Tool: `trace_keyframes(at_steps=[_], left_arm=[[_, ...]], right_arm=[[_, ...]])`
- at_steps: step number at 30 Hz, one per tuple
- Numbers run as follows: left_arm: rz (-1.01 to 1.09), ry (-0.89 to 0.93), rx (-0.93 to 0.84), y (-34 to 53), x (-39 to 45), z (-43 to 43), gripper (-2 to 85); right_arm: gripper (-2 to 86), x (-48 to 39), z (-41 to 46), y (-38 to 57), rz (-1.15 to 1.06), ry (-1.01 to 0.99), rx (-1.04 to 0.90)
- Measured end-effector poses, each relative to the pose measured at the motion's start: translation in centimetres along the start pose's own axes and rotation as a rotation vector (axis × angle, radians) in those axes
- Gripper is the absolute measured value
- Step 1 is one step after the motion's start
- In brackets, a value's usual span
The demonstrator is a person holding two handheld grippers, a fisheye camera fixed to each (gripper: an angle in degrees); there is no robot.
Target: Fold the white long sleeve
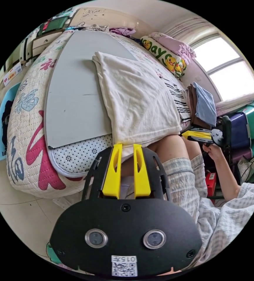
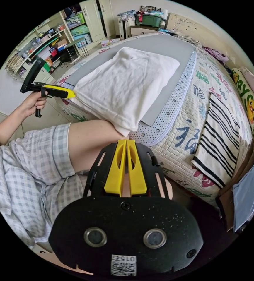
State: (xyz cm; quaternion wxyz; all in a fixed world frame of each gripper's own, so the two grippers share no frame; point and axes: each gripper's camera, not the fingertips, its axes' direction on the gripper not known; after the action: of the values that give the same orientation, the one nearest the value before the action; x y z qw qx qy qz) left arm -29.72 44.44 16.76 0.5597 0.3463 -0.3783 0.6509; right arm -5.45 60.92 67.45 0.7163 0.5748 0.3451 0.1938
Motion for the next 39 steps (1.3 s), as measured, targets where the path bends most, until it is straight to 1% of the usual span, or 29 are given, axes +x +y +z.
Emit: trace_keyframes(at_steps=[2, 4, 6, 8, 10, 12, 14, 16, 19, 22, 26, 31, 34, 39], left_arm=[[-0.014, -0.017, 0.006, 0.0, -0.4, 0.6, 1.6], [-0.016, -0.008, 0.002, 0.0, -0.6, 1.0, 0.4], [-0.006, -0.016, 0.001, 0.1, -0.5, 1.3, -0.3], [0.008, -0.04, 0.001, 0.1, -0.2, 1.6, -0.6], [0.008, -0.044, 0.005, 0.2, -0.2, 1.7, -0.7], [0.001, -0.044, 0.01, 0.5, -0.4, 1.8, -0.7], [-0.007, -0.044, 0.02, 0.9, -0.7, 1.8, -0.8], [-0.011, -0.046, 0.027, 1.2, -1.0, 1.8, -0.8], [-0.028, -0.026, 0.028, 1.5, -1.6, 2.1, -0.8], [-0.032, -0.026, 0.029, 1.8, -1.8, 2.1, -0.8], [-0.031, -0.034, 0.023, 2.5, -2.3, 1.7, -0.8], [-0.068, -0.002, 0.029, 3.7, -3.7, 1.1, -0.8], [-0.067, -0.008, 0.028, 4.3, -4.0, 0.6, -0.8], [-0.046, -0.025, 0.017, 5.3, -4.3, -0.6, -0.8]], right_arm=[[-0.2, 1.0, -0.2, 0.1, 0.061, 0.013, 0.009], [1.1, 1.9, -0.9, 0.0, 0.099, 0.007, 0.048], [4.3, 3.0, -1.4, -0.4, 0.13, -0.017, 0.079], [6.1, 4.6, -1.2, -1.4, 0.15, -0.086, 0.078], [6.0, 6.1, -1.0, -1.9, 0.188, -0.1, 0.063], [5.0, 8.3, -0.5, -2.1, 0.296, -0.143, 0.029], [3.5, 10.9, -0.3, -1.8, 0.396, -0.282, 0.058], [4.3, 12.1, -0.1, -1.8, 0.412, -0.38, 0.058], [5.2, 13.4, 1.2, -2.2, 0.442, -0.464, -0.025], [3.4, 14.1, 1.8, -2.2, 0.444, -0.505, -0.026], [0.3, 14.6, 1.7, -1.5, 0.442, -0.499, -0.025], [-0.4, 15.0, 1.2, 0.0, 0.44, -0.471, -0.013], [-0.5, 15.6, 1.2, 1.3, 0.476, -0.53, 0.012], [-0.4, 16.2, 0.7, 2.6, 0.511, -0.548, 0.056]])
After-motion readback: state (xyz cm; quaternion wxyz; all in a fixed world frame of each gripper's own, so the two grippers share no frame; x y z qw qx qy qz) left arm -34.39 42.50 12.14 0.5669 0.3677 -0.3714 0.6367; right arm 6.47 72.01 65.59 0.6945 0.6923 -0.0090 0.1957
